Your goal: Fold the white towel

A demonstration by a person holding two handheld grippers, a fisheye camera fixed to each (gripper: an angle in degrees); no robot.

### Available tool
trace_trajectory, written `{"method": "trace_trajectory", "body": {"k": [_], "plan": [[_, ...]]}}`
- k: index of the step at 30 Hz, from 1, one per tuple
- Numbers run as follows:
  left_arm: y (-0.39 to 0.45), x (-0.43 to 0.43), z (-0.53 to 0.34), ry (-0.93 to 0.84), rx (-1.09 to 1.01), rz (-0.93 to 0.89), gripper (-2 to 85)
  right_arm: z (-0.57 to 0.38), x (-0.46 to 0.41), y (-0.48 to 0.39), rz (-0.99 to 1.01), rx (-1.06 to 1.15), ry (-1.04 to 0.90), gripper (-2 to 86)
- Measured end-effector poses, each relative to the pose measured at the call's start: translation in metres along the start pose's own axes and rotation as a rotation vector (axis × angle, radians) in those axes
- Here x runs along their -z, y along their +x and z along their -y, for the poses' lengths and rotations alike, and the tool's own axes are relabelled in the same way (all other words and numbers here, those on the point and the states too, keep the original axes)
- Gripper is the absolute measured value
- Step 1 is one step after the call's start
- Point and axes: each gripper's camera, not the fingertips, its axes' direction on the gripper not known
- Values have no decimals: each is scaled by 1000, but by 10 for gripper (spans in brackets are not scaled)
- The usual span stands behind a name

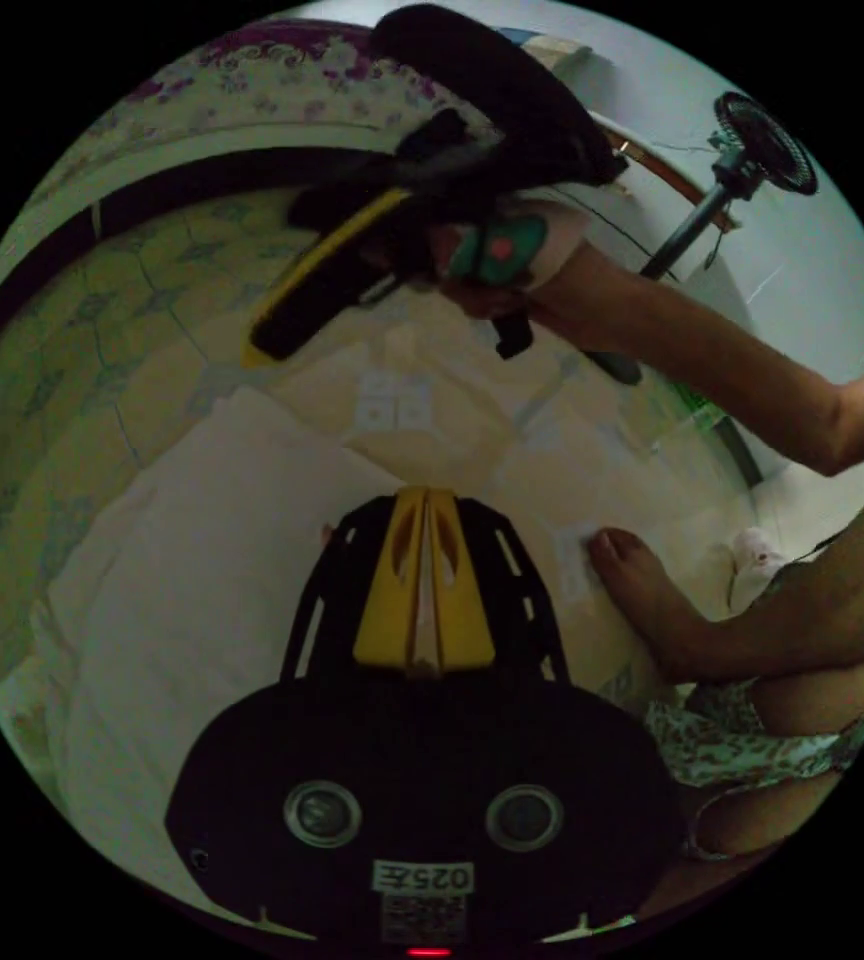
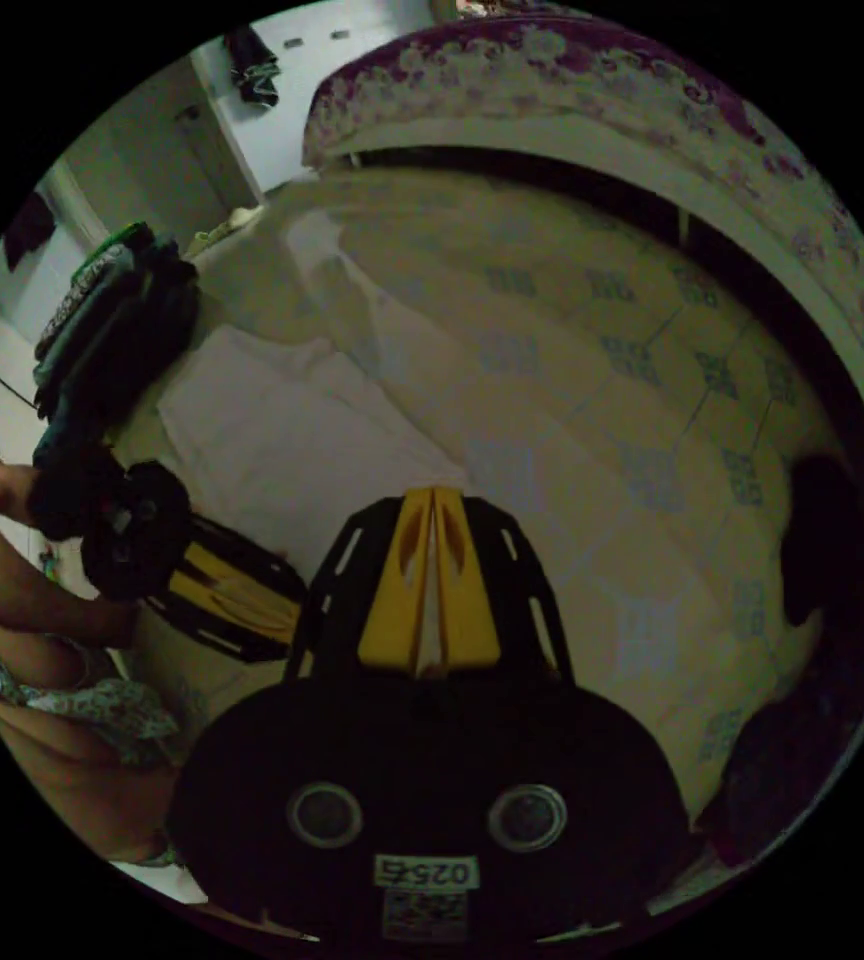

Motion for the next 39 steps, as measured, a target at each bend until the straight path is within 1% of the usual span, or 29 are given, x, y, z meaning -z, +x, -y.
{"method": "trace_trajectory", "body": {"k": [1,3,4,5,6,7,8,9,10,11,13,14,15,16,17,18,19,21,24,25,27,29,30,32,33,35,36,38,39], "plan": [[2,2,-2,35,-2,28,-8,-5,-12,-1,-11,13,-73,-9],[-4,-11,-2,19,47,61,-7,-17,-53,2,-43,41,-280,-7],[-10,-27,-4,-21,72,66,-5,-26,-43,9,-53,14,-72,-4],[-14,-27,-7,35,75,26,-3,-30,-45,20,-69,-34,-131,1],[-17,-30,-5,8,88,16,0,-32,-45,27,-70,-55,-162,5],[-18,-29,-2,-20,116,12,7,-36,-39,42,-69,-137,-165,20],[-17,-24,-2,-18,164,70,23,-43,-28,59,-20,-216,-139,44],[-15,-21,-2,-5,171,91,31,-46,-23,67,29,-238,-123,56],[-12,-16,-3,25,189,86,56,-52,-14,89,159,-310,-73,80],[-10,-15,-3,49,229,31,81,-59,-8,115,337,-398,-6,96],[-7,-21,0,52,286,-4,110,-64,-7,149,560,-480,63,105],[-3,-30,4,45,304,63,119,-64,-8,164,566,-511,70,99],[-2,-35,6,34,313,117,119,-62,-9,169,534,-511,50,92],[-3,-50,10,-11,342,216,119,-59,-11,178,490,-496,12,89],[-6,-68,12,-78,350,272,104,-57,-12,188,528,-508,12,94],[-3,-71,14,-71,318,329,97,-57,-13,192,572,-513,15,94],[1,-79,16,-108,284,402,90,-55,-15,200,650,-523,17,95],[3,-86,17,-126,267,446,81,-53,-18,206,669,-502,-6,64],[-9,-87,13,-109,336,458,51,-63,-14,224,677,-519,-3,26],[-14,-86,11,-98,333,438,30,-74,-10,234,722,-568,23,18],[-24,-82,6,-47,340,304,-1,-97,3,247,755,-643,57,10],[-44,-81,7,-45,409,37,-10,-144,36,262,783,-732,110,4],[-46,-81,9,-47,411,-24,-11,-158,47,266,805,-763,133,3],[-37,-71,28,-30,311,-233,-13,-217,93,279,945,-891,273,1],[-33,-65,33,-11,283,-283,-13,-230,105,280,984,-916,315,1],[-25,-29,44,89,176,-485,-13,-251,152,276,1102,-905,418,3],[-26,-17,44,117,163,-528,-13,-249,164,273,1101,-887,433,5],[-48,34,31,238,147,-675,-13,-218,200,251,1068,-768,443,18],[-56,48,25,270,150,-697,-14,-206,205,244,1054,-724,436,22]]}}
